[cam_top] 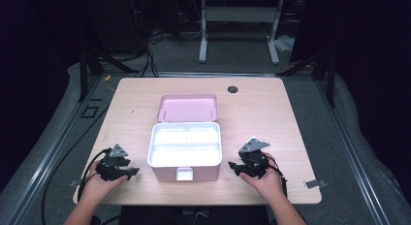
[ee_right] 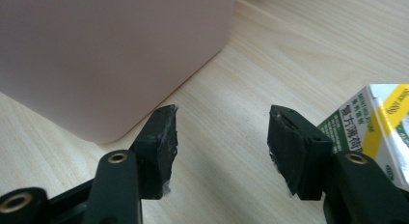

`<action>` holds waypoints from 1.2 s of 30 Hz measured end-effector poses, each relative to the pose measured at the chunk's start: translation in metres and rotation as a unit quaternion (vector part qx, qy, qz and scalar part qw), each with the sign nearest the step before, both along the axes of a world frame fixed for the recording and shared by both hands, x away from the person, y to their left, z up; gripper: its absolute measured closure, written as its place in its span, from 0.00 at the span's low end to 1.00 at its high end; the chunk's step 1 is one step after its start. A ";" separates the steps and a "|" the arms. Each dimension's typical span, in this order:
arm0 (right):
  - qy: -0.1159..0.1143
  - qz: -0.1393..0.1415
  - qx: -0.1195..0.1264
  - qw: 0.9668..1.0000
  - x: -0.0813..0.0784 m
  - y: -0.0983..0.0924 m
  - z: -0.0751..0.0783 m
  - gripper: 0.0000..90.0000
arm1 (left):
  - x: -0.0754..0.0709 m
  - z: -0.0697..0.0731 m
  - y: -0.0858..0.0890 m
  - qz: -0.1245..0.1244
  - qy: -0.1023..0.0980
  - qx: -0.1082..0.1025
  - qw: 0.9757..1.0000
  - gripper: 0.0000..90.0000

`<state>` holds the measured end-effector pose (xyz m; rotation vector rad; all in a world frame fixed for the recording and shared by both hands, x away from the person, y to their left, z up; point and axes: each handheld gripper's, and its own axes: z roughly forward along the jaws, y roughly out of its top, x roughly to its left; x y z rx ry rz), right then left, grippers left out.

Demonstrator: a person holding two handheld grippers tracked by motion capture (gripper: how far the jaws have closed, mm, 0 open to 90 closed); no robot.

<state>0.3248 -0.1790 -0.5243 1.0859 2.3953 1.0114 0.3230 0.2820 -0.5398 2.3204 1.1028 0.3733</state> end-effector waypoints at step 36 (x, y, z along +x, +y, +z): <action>-0.008 0.002 0.011 1.000 -0.004 -0.002 0.004 0.50 | 0.026 0.114 -0.029 -0.113 -0.019 0.041 0.993 0.70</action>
